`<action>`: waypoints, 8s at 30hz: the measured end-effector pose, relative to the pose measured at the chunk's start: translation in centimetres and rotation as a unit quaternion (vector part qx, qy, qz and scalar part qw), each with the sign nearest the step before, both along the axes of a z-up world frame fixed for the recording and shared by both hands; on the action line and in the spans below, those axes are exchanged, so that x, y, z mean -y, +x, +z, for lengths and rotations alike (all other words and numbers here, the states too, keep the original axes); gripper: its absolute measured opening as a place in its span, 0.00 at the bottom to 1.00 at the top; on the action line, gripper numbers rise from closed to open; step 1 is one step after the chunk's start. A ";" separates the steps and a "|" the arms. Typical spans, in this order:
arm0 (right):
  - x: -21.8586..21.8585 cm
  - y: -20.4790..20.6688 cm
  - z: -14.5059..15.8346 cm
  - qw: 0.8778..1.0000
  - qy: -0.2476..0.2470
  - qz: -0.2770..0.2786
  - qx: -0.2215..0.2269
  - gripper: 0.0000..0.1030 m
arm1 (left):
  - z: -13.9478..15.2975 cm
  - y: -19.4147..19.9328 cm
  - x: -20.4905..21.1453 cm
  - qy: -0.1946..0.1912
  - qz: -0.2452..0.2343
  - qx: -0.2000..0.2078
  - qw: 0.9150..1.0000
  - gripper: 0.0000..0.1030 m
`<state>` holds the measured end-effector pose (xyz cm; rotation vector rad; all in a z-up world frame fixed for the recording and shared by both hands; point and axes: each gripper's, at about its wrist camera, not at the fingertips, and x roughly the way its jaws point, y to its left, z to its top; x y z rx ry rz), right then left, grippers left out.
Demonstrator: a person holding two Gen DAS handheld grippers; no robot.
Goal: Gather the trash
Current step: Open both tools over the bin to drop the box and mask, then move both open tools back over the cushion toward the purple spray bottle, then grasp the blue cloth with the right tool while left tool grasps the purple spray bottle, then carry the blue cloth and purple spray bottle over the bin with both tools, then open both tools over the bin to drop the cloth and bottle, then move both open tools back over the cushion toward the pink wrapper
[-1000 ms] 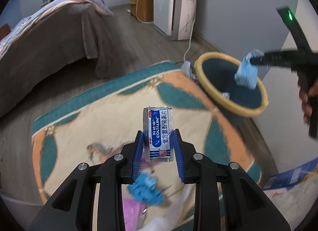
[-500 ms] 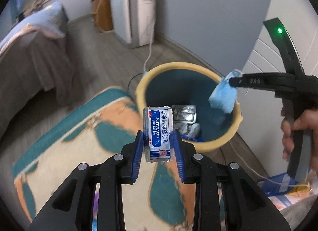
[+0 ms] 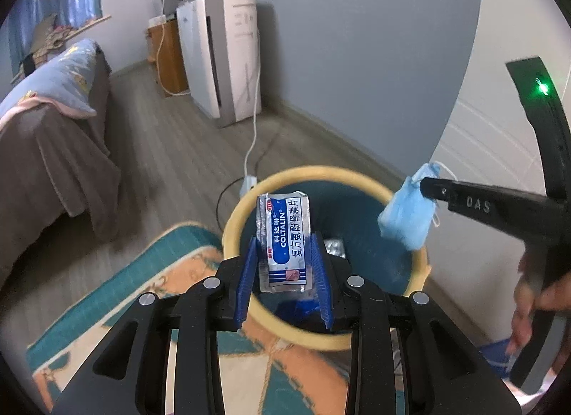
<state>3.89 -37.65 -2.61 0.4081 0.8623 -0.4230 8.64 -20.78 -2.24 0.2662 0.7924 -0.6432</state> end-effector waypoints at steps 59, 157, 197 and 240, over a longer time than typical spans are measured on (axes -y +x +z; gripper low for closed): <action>-29.1 -1.4 -3.0 0.959 -0.016 0.265 -0.101 0.94 | 1.2 -8.9 -35.4 0.027 0.289 -0.010 0.957 0.92; -17.6 3.2 -1.3 0.952 0.016 0.296 -0.080 0.15 | -6.1 -4.8 -16.2 0.060 0.069 -0.028 0.995 0.33; -1.6 3.3 -4.2 0.992 0.076 0.090 -0.054 0.16 | -4.2 1.3 1.0 0.037 -0.004 -0.058 0.998 0.33; -21.7 -4.5 3.3 0.971 -0.038 0.233 -0.029 0.94 | 2.9 -13.0 -30.0 0.023 0.276 -0.011 0.961 0.92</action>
